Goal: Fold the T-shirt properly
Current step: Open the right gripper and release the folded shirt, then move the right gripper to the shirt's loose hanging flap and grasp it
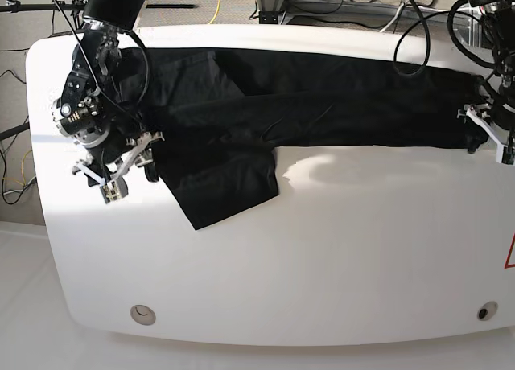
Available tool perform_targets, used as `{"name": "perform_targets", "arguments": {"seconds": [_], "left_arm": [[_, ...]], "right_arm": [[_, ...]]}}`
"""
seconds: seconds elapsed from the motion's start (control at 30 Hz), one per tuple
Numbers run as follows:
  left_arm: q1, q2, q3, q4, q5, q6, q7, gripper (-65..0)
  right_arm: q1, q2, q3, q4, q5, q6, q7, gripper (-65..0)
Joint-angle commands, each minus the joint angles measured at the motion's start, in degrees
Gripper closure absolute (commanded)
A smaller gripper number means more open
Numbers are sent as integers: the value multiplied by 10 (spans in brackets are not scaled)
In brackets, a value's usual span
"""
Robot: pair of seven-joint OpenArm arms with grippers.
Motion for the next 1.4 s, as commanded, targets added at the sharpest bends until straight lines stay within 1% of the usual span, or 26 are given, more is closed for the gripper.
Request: {"name": "perform_targets", "arguments": {"seconds": [0.0,0.23,0.37,0.43,0.5,0.57,0.7,0.77,1.03,1.1,1.37], "left_arm": [[-3,-10,-4,13,-13,0,-15,-447],[-10,1,-3,16,-34,-25,-21,-423],[-9,5,-2,14,-39,-31,-22,-402],[-6,13,-1,12,-39,-29,-19,-400],[-5,16,-1,11,-37,-27,-18,-410],[-5,19,-1,11,-35,-25,-17,-437],[-2,22,-1,13,-30,-22,-16,-450],[5,21,-4,19,-22,-15,-23,-451],[9,19,-4,24,-19,-14,-25,-452],[5,15,-3,19,-12,-17,-17,-449],[3,13,-4,17,-13,-20,-17,-449]], "right_arm": [[9,7,1,1,2,-3,8,-368],[9,9,7,5,6,3,4,-370],[15,8,7,-2,12,3,6,-369],[23,12,16,-15,25,1,10,-371],[33,11,17,-31,29,1,11,-371],[48,10,15,-54,31,0,13,-371],[77,6,12,-110,33,2,17,-372],[107,2,5,-170,27,6,26,-376],[156,-12,-19,-241,19,9,52,-379],[179,-18,-53,-272,24,4,61,-380],[212,-32,-75,-323,25,6,68,-380]]}}
